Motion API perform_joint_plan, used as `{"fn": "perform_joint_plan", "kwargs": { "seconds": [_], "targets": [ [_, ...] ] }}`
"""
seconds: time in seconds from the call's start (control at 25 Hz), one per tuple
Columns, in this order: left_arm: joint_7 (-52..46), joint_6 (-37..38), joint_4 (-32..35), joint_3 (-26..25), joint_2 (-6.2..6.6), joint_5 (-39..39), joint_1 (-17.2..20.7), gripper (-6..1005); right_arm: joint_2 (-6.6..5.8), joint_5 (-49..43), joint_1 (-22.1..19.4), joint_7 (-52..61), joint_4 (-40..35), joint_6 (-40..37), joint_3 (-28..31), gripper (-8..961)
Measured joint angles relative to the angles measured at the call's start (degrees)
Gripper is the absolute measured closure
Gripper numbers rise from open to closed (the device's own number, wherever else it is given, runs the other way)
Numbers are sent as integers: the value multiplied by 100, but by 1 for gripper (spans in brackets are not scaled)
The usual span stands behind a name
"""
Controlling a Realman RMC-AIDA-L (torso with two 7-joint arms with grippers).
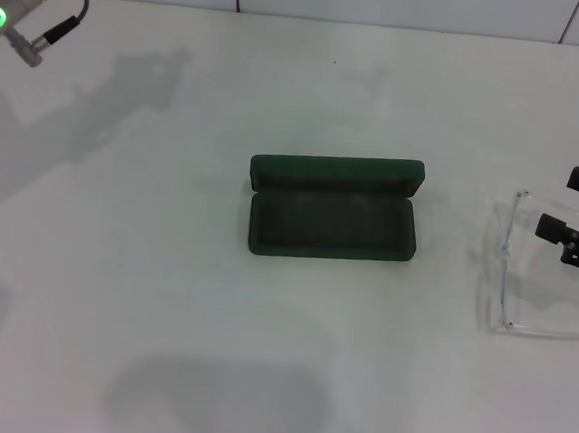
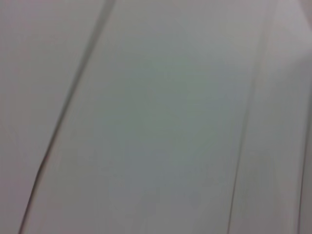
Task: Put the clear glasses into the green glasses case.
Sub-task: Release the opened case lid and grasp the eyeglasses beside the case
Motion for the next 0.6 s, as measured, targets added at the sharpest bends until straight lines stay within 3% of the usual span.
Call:
{"fn": "perform_joint_plan", "kwargs": {
  "seconds": [0.2,0.6],
  "targets": [
    [1834,-15,-28,0,-10,587,-84,996,-19,24,7,0,-11,7,11,259],
    [2631,-212,-790,-1,-65,2557,-795,996,-66,185,11,-76,-57,89,72,261]
  ]
}}
